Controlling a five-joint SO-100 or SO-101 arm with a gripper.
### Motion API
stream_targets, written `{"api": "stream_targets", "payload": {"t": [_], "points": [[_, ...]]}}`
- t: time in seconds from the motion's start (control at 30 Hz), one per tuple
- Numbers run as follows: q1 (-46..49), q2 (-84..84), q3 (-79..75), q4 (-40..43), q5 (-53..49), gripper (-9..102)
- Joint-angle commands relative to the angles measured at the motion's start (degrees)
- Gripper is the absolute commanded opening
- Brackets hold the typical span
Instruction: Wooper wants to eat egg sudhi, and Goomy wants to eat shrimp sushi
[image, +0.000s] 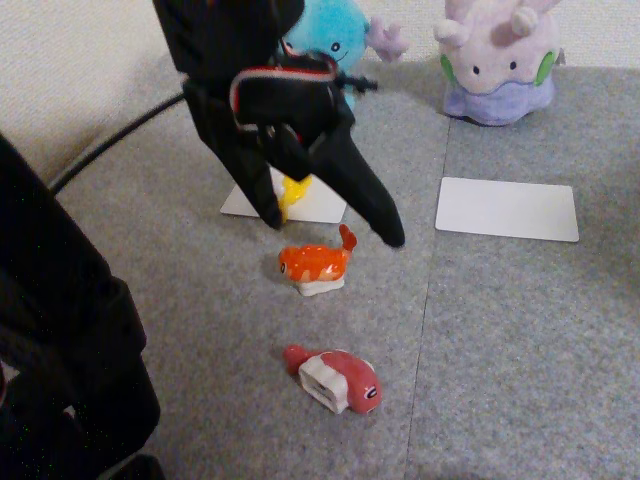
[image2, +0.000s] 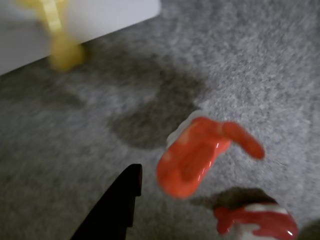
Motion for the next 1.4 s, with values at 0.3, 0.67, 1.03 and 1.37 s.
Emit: {"api": "stream_targets", "payload": {"t": [0.3, 0.67, 1.03, 1.37], "points": [[-0.1, -8.5, -0.2, -5.1, 3.5, 47], [-1.1, -8.1, 6.6, -13.4, 5.0, 32], [-1.1, -8.3, 6.9, -13.5, 5.1, 14], [-1.0, -8.5, 6.9, -13.2, 5.1, 10]]}}
